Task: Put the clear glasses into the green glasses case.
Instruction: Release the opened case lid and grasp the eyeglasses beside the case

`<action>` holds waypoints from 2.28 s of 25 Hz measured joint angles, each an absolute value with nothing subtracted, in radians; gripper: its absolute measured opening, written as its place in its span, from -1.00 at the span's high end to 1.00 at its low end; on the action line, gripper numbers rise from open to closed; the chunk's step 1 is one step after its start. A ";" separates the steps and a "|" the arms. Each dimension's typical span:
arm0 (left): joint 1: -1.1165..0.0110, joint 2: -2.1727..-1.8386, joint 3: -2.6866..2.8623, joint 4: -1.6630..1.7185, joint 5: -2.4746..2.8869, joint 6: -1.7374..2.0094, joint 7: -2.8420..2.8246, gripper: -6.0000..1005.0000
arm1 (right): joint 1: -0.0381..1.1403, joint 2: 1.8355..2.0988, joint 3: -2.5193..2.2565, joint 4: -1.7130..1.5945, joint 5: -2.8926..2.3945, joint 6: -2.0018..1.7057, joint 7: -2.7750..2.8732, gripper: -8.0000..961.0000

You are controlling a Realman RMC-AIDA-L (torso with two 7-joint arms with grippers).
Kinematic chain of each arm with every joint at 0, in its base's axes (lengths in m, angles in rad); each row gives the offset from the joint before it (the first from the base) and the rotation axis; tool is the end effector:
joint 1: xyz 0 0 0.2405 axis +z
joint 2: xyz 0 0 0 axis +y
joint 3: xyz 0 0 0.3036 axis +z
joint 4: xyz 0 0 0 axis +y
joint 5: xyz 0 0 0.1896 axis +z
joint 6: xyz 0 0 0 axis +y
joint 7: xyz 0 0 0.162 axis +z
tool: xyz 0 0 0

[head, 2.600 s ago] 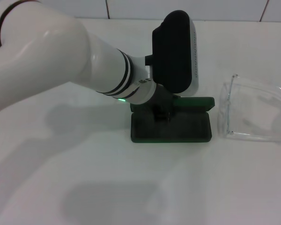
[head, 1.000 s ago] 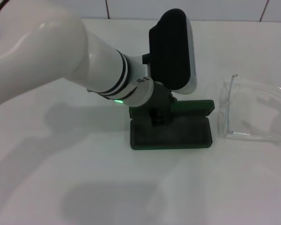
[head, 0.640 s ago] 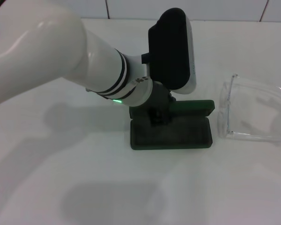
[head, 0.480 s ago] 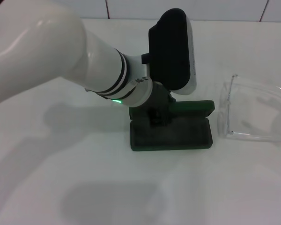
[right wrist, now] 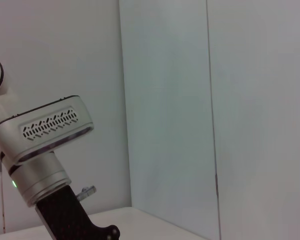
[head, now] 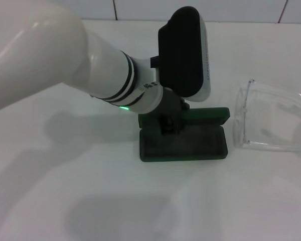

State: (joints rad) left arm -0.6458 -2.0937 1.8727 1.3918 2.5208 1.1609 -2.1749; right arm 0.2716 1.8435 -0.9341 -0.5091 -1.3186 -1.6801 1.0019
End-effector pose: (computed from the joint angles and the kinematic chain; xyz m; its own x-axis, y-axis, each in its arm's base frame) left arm -0.1478 0.3524 -0.1235 0.9329 -0.1492 -0.3279 -0.2390 -0.9374 -0.2532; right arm 0.3381 0.2896 0.0709 0.7247 0.0006 -0.6891 -0.3946 -0.8194 -0.4157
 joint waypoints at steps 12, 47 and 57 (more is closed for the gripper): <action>-0.645 -2.095 1.875 1.438 2.521 1.196 -2.178 0.44 | 0.271 1.845 -0.934 -0.510 -1.328 -1.677 1.002 -0.81; -0.514 -2.088 1.149 1.283 1.917 1.029 -1.938 0.61 | 0.285 1.852 -0.938 -0.521 -1.355 -1.671 1.044 -0.81; -0.499 -2.083 0.850 1.054 1.629 1.196 -1.937 0.94 | 0.345 1.859 -0.935 -0.664 -1.634 -1.630 1.239 -0.81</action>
